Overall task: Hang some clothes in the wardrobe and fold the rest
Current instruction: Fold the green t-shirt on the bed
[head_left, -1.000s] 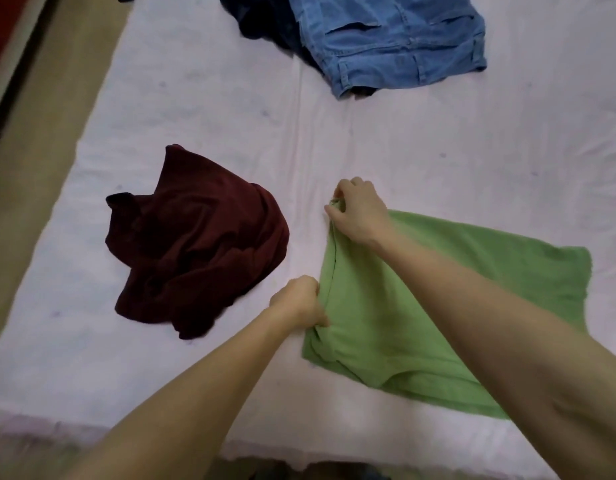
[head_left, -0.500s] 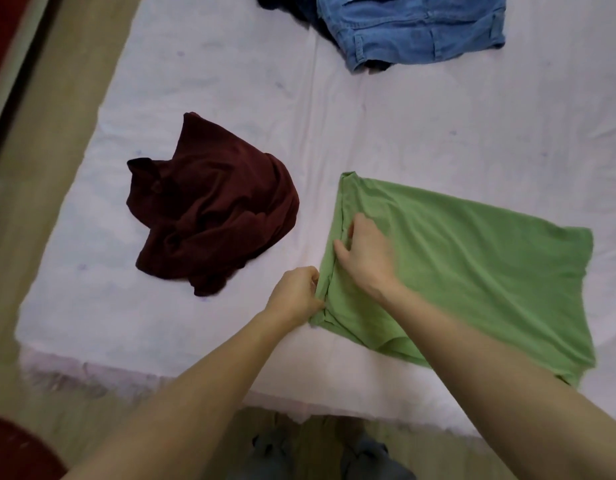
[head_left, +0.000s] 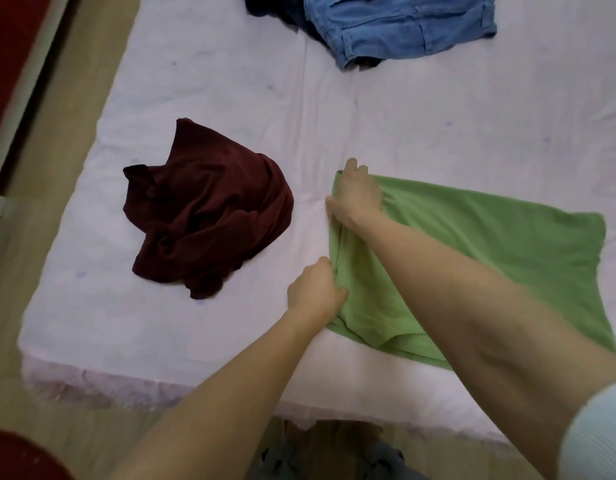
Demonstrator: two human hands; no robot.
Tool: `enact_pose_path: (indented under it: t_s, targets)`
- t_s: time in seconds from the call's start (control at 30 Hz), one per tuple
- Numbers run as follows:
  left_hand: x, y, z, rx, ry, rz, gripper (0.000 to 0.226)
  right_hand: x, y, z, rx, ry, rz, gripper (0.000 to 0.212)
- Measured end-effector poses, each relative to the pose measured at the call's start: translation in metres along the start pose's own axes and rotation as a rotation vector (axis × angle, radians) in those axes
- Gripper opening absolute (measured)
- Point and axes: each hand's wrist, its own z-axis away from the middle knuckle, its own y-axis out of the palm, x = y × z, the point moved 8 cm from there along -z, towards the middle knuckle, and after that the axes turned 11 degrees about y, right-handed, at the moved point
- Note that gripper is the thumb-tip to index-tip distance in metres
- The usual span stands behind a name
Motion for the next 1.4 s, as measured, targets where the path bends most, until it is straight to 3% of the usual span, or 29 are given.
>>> enact_pose_path:
  t_s: [0.1,0.27,0.37,0.57,0.77,0.93,1.1,1.17,1.27,1.33,1.4]
  targets:
    - [-0.017,0.002,0.004,-0.018,0.069,-0.016,0.009,-0.003,-0.008,-0.004,-0.004,-0.005,-0.076,0.036]
    - [-0.07,-0.002,0.019,-0.001,0.222,-0.021,0.011,-0.061,-0.058,0.001,-0.001,0.097,-0.378,0.032]
    - [-0.117,0.009,0.024,0.025,0.307,-0.028,0.026,-0.116,-0.094,0.005,-0.036,0.168,-0.506,0.033]
    - [-0.242,0.085,0.031,0.101,0.48,-0.044,0.031,-0.273,-0.146,0.008,-0.098,0.339,-0.515,0.028]
    - [-0.313,0.176,0.013,0.16,0.53,-0.147,0.026,-0.391,-0.141,-0.01,-0.09,0.392,-0.557,0.02]
    - [-0.335,0.217,-0.001,0.161,0.514,-0.085,0.024,-0.425,-0.129,-0.031,-0.105,0.378,-0.596,0.015]
    - [-0.343,0.229,-0.013,0.293,0.52,-0.193,0.031,-0.449,-0.117,-0.035,-0.099,0.452,-0.62,0.018]
    - [-0.343,0.207,-0.025,0.178,0.543,-0.176,0.029,-0.454,-0.111,-0.03,-0.092,0.501,-0.662,0.028]
    - [-0.335,0.143,-0.057,-0.276,0.567,-0.249,0.028,-0.456,-0.093,-0.019,0.028,0.624,-0.728,0.064]
    - [-0.311,0.107,-0.079,-0.465,0.385,-0.3,0.042,-0.451,-0.075,-0.012,0.115,0.661,-0.715,0.074]
    - [-0.279,0.089,-0.094,-0.496,0.134,-0.202,0.052,-0.448,-0.06,-0.01,0.13,0.673,-0.695,0.073]
